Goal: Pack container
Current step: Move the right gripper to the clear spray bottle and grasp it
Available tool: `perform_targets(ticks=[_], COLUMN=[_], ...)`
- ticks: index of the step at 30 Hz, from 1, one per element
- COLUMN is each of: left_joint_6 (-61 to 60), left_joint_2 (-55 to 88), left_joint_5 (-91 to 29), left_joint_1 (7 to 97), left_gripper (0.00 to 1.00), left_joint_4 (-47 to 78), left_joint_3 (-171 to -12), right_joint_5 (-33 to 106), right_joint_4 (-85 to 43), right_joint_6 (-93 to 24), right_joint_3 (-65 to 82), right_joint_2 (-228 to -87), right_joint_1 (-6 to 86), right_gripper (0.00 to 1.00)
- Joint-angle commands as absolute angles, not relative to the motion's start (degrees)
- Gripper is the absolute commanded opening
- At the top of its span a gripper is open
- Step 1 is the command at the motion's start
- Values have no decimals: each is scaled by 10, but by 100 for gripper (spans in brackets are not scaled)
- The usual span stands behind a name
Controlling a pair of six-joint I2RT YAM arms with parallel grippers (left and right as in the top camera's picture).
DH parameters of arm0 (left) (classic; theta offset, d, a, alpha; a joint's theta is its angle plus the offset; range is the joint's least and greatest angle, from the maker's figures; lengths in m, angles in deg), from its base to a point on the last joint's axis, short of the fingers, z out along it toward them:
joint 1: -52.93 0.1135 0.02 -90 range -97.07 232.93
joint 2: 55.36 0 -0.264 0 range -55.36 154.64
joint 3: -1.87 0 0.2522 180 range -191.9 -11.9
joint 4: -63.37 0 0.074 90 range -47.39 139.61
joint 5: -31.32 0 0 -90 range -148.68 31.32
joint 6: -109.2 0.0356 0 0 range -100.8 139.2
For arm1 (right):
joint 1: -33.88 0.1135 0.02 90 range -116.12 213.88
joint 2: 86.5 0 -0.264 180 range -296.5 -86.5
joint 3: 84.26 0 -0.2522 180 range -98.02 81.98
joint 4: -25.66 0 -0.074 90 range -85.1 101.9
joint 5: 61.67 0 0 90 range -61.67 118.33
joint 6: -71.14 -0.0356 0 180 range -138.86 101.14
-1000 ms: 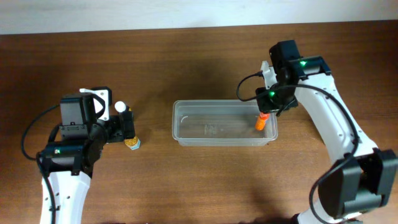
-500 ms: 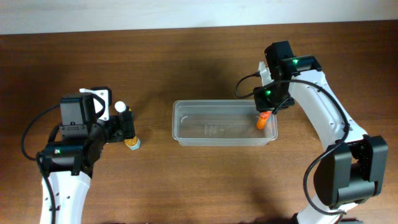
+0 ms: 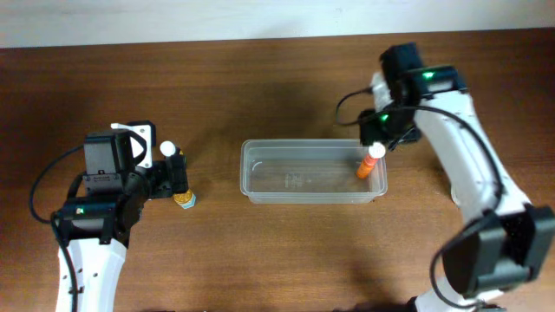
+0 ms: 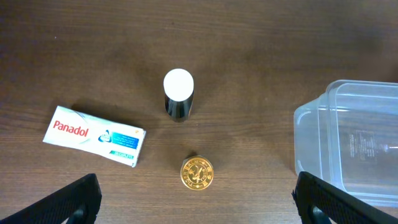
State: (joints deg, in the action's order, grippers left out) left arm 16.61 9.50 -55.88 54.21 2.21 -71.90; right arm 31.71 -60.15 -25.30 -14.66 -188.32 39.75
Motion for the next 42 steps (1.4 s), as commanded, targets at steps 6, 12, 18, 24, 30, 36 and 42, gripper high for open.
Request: perform_targets(ticks=[6,12,18,24,30,36,42], left_joint_6=[177,177,177,177,177,177,177], left_joint_2=[96,96,96,96,96,96,96], left_joint_5=[-561,-561,-561,-561,-561,-561,-561], left_joint_1=[539,539,539,539,539,539,539], left_gripper=[100,100,100,100,100,99,100], left_joint_4=[22,22,22,22,22,22,22], left_joint_3=[-736,-736,-736,-736,-736,-736,-736], right_joint_5=[296,296,296,298,298,298,298], right_joint_4=[-647,-685,-656,-605,-577,-570,-570], right_joint_6=[-341,-298,-298,-288,-288,-287,-287], right_joint_3=[-190,-167,-88,-23,-3,-3,-3], right_joint_2=[-1770,-1792,-1822,-1843,-1854,-1855,-1855], right_joint_1=[210,101,54,42,42,42,42], right_gripper=[85,89,89,85,68,48,39])
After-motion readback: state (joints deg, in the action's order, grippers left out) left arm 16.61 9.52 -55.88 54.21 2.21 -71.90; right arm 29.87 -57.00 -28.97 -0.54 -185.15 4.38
